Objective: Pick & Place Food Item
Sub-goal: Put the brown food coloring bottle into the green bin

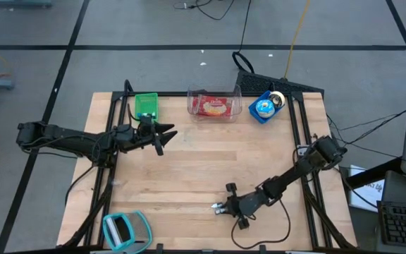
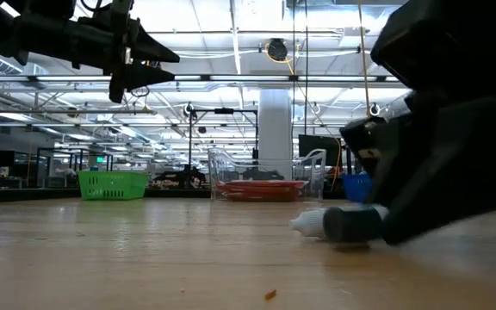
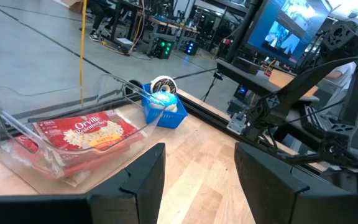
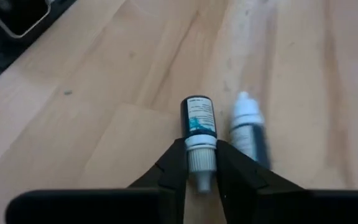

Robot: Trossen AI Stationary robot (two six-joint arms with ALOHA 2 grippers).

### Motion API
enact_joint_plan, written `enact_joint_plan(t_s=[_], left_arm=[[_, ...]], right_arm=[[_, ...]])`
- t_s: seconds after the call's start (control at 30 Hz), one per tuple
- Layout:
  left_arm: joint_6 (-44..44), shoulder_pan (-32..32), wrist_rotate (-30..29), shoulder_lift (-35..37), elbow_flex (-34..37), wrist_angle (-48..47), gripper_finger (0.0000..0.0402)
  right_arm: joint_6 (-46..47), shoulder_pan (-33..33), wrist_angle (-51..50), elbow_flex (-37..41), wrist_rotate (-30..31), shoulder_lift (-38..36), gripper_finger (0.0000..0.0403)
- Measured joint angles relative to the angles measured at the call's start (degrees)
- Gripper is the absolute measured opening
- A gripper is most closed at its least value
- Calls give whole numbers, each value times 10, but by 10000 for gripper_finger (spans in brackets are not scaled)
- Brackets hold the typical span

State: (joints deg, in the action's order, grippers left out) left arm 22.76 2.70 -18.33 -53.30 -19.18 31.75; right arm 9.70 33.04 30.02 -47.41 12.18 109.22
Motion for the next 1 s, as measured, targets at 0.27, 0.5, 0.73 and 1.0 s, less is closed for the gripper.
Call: enact_joint_plan(t_s=[0.27, 0.5, 0.73, 1.0], left_arm=[[58, 0, 0, 0, 0, 2, 196], [136, -1, 5, -11, 0, 10, 196], [199, -30, 49, -112, -1, 75, 196], [218, -65, 48, -251, -27, 167, 196]], right_arm=[[-67, -8, -79, 0, 84, -83, 67], [-181, -51, -115, 0, 186, -154, 58], [-274, -118, -103, 0, 211, -171, 62], [-308, -181, -74, 0, 211, -171, 61]])
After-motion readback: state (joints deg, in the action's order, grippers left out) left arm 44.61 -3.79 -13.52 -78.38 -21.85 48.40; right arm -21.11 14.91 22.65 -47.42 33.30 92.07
